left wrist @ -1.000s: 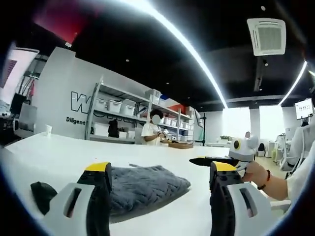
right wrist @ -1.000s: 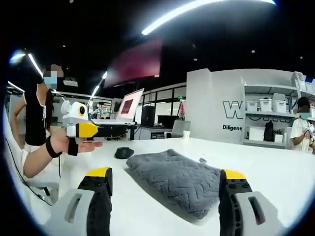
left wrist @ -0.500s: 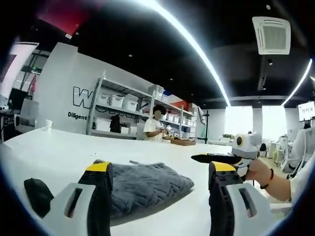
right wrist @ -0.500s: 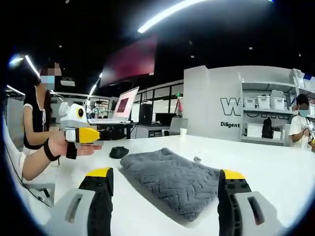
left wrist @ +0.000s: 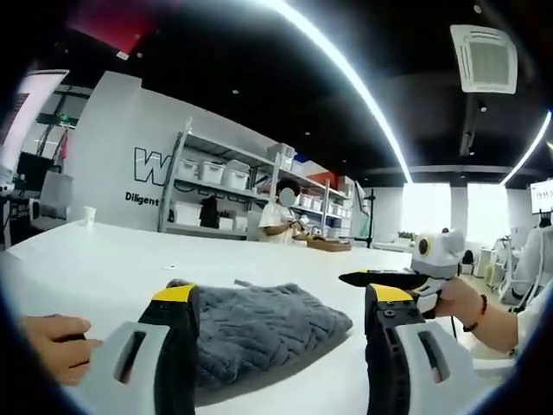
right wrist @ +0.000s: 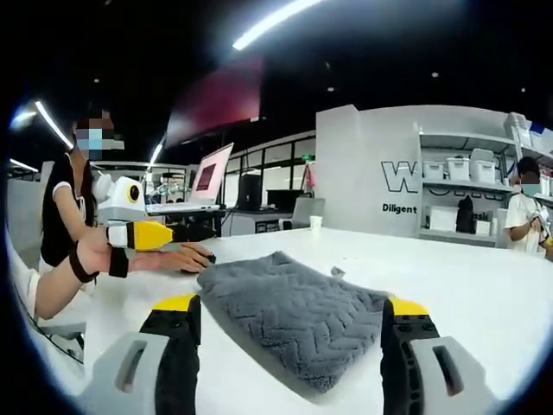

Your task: Open the folded towel by lifting each exposed corner and separating the folded layers until the towel lies flat within the target outline without major curled edges

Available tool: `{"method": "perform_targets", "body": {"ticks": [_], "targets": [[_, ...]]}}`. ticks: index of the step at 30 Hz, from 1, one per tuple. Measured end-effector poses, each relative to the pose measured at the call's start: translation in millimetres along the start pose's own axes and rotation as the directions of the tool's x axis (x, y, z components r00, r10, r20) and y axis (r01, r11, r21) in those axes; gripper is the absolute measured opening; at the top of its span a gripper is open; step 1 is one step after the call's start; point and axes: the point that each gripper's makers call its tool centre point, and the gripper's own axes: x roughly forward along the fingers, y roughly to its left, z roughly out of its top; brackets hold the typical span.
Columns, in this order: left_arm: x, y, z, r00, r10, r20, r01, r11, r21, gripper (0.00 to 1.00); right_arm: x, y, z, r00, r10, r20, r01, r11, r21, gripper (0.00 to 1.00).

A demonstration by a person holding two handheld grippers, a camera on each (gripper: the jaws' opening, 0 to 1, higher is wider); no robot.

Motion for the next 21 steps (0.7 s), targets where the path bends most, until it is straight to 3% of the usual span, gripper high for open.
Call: {"method": "perform_targets", "body": {"ticks": [9,21], "targets": [[9.3,3.6,-6.8,0.999,0.015,-0.051,-0.015,1.0,0.014,0.76,3.5,-13.3,-3.6,0.999,-0.031,-0.025,0.032,0.999,0.021,0.85],[15.2,23.2,-17.7,0.994,0.056,-0.09,-0.057,0.998,-0.004,0.75,11.9,-26.4,-12.3,0.995,-0.066,-0.072,0.069,0.997,0.037,0.82]]}}
